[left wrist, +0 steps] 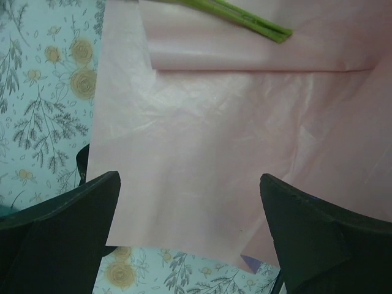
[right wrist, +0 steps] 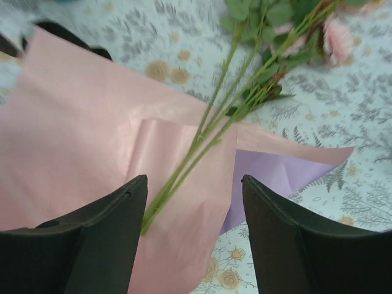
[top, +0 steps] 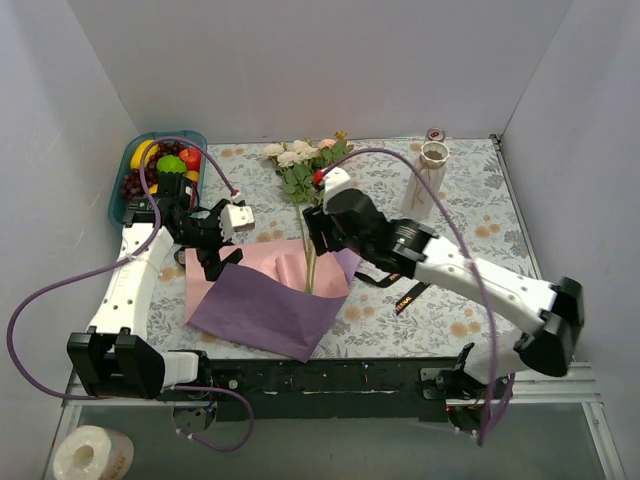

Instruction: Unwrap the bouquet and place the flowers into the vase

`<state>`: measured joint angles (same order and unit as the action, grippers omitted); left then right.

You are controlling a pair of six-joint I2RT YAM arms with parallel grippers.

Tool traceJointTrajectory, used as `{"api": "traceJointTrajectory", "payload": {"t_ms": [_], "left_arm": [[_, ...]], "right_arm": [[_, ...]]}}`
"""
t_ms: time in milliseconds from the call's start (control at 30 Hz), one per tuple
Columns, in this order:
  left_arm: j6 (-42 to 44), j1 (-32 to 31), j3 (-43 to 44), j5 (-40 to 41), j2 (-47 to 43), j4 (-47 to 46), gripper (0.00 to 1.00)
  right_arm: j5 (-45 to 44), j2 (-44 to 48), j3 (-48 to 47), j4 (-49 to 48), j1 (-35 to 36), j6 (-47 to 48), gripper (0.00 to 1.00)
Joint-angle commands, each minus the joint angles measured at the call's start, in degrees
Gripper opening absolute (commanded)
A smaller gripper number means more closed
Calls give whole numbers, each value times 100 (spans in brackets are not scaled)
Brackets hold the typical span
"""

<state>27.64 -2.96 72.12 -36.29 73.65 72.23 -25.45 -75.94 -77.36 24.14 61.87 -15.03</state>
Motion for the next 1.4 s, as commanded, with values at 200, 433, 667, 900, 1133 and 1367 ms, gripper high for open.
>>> {"api": "traceJointTrajectory", "payload": {"t_ms": [200,433,667,900,1133,1367], "left_arm": [[646,-249,-250,-467,-483,688,98],[813,-249,-321,-282,-457,679,98],[743,-249,-400,-106,-298,547,98],[603,-249,-576,104,-175,380,98],[550,-249,-690,184,-131,222,98],[532,-249,-804,263,-131,169,98]], "right_arm": [[1271,-1283,90,308,-316,-17,70],[789,-993,572,1091,35,-421,78],[375,-449,1258,1567,1089,-1405,78],[14,-175,1303,2181,2030,-2548,76],[-311,-123,1004,2438,2742,-3190,36],[-653,-175,890,2655,3200,-3700,1]]}}
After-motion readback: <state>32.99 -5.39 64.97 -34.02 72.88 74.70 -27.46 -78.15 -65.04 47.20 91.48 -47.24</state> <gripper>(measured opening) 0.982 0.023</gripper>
